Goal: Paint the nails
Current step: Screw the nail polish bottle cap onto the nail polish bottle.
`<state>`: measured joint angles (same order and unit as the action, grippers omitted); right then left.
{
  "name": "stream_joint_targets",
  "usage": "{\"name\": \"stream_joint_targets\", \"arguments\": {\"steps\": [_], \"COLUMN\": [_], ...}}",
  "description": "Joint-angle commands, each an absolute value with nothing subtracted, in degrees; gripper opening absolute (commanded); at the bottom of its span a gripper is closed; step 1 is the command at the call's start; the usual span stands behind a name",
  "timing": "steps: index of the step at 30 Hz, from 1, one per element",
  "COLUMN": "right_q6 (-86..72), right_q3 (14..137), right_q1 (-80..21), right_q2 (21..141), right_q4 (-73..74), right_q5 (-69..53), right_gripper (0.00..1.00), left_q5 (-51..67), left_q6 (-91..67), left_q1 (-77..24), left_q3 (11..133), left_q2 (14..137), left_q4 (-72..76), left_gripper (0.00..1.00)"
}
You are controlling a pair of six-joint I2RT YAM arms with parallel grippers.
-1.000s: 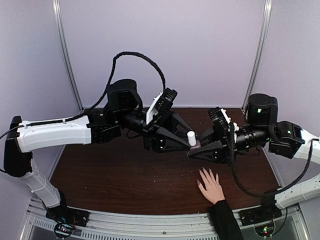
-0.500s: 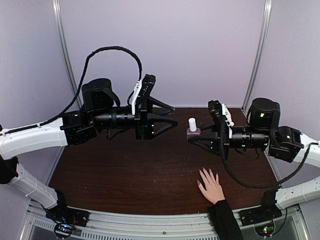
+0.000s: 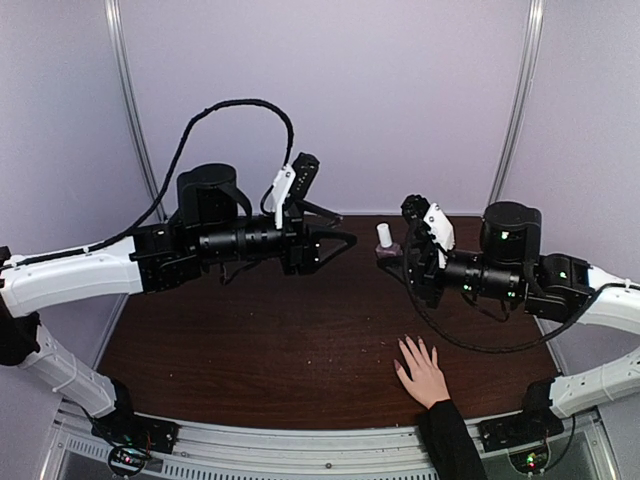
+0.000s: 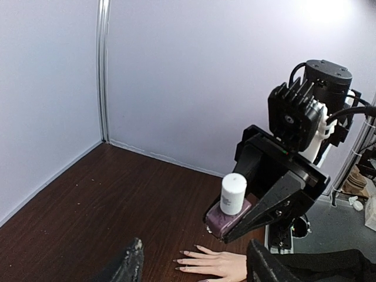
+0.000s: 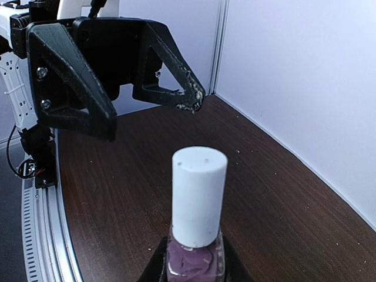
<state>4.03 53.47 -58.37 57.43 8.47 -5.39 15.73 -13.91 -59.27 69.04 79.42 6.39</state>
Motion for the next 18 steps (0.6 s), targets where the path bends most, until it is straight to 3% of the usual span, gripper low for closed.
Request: {"name": "stream_joint_targets", "arguments": {"steps": [1,8,18], "right_q6": [2.4,1.9,1.6], "right_q3": [56.0,56.9,57.5], "right_q1": [-58.1,-58.1,-58.2], "right_q2": [58.0,59.7,61.0], "right_q4": [8.6,9.3,9.5], "right_q5": [-1.1,-0.7,-1.1], "right_gripper": [0.00,0.00,0.00], "left_q5": [17.8,18.7,18.4], "left_q6": [-16.5,-18.5,-20.4], "left_q1": [-59.9,-61.1,-61.5], "left_q3": [72.0,75.0,77.3], "left_q2": [82.4,86.5,89.6], "left_q4": [10.6,12.9,15.1], "left_gripper": [0.60,0.57,0.46]}}
